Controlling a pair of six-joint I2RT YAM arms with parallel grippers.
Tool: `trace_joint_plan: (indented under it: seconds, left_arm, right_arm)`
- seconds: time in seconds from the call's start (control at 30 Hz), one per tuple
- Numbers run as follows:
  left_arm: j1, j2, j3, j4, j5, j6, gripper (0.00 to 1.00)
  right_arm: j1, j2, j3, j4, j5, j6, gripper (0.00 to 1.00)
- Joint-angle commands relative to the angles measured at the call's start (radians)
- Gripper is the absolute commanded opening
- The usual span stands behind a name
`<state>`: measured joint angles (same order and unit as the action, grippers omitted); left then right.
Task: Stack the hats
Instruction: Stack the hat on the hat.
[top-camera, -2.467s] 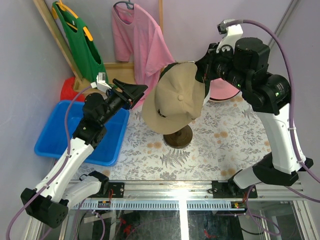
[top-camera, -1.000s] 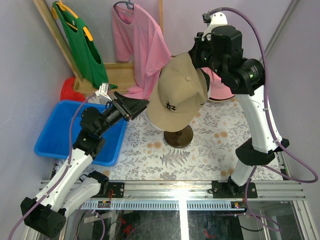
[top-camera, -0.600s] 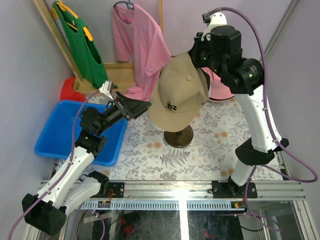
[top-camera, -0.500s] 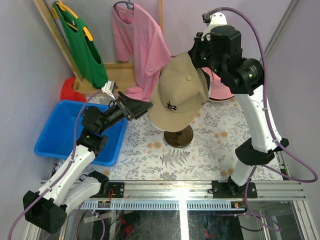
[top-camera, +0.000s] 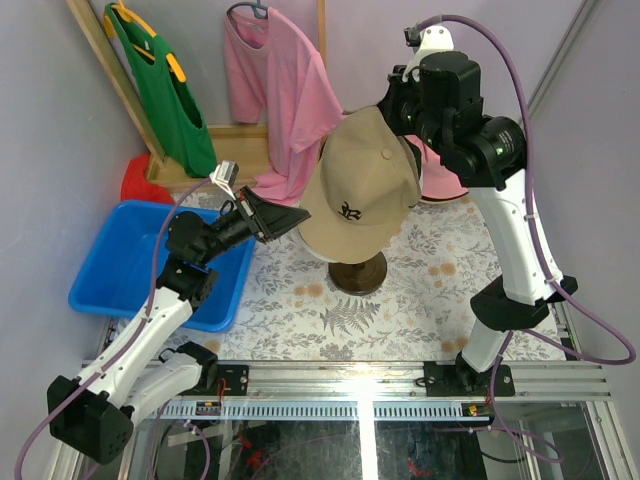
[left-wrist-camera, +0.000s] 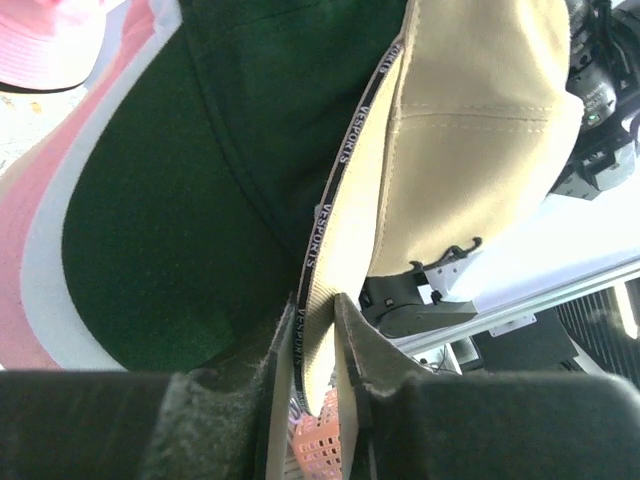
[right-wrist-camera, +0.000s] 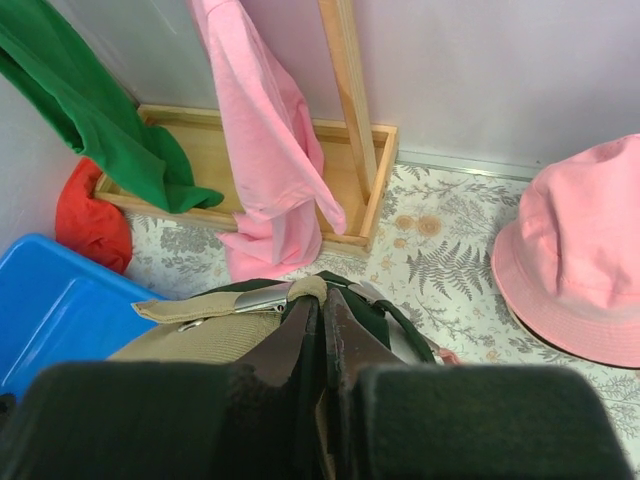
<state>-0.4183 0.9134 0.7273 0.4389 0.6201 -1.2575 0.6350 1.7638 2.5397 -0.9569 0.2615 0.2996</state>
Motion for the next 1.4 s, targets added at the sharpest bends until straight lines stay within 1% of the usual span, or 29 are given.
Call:
trace_joint_plan:
  seconds: [0.0, 0.07, 0.13, 0.33, 0.47, 0.6, 0.73, 0.83, 1.0, 1.2, 1.3, 1.37]
  left_arm:
    - [-0.003, -0.01, 0.035, 0.055, 0.014, 0.011, 0.12]
    - [0.003, -0.017, 0.035, 0.06, 0.001, 0.01, 0.05]
    - [0.011, -0.017, 0.038, 0.085, -0.005, -0.006, 0.0]
    - [0.035, -0.023, 0.054, 0.144, -0.059, -0.059, 0.0]
    - [0.051, -0.027, 0.028, 0.181, -0.119, -0.111, 0.0]
    - [0.067, -0.011, -0.03, 0.339, -0.168, -0.228, 0.0]
    - [0.067, 0.053, -0.034, 0.501, -0.152, -0.343, 0.0]
    - [0.067, 0.084, -0.016, 0.566, -0.131, -0.397, 0.0]
    - [0.067, 0.131, -0.011, 0.703, -0.13, -0.525, 0.0]
    - [0.066, 0.153, -0.005, 0.775, -0.174, -0.63, 0.0]
    - [0.067, 0.173, -0.021, 0.837, -0.236, -0.702, 0.0]
    - [0.068, 0.165, -0.036, 0.823, -0.273, -0.717, 0.0]
  right_arm:
    - [0.003, -0.017, -0.012, 0.04, 0.052, -0.01, 0.0]
    - [0.002, -0.024, -0.016, 0.04, 0.066, -0.02, 0.0]
    - [0.001, -0.031, -0.016, 0.038, 0.078, -0.027, 0.0]
    - [-0.027, -0.053, -0.024, 0.023, 0.086, -0.041, 0.0]
    - [-0.05, -0.065, -0.03, 0.015, 0.077, -0.047, 0.0]
    - [-0.067, -0.074, -0.036, 0.0, 0.071, -0.056, 0.0]
    - [-0.072, -0.095, -0.048, -0.004, 0.073, -0.062, 0.0]
    - [-0.072, -0.096, -0.05, -0.009, 0.075, -0.064, 0.0]
    - [-0.072, -0.146, -0.07, -0.01, 0.064, -0.051, 0.0]
    - [-0.072, -0.159, -0.046, -0.026, 0.053, -0.039, 0.0]
    - [-0.072, -0.156, -0.037, -0.03, 0.047, -0.033, 0.0]
    - [-0.072, -0.152, -0.033, -0.03, 0.047, -0.032, 0.0]
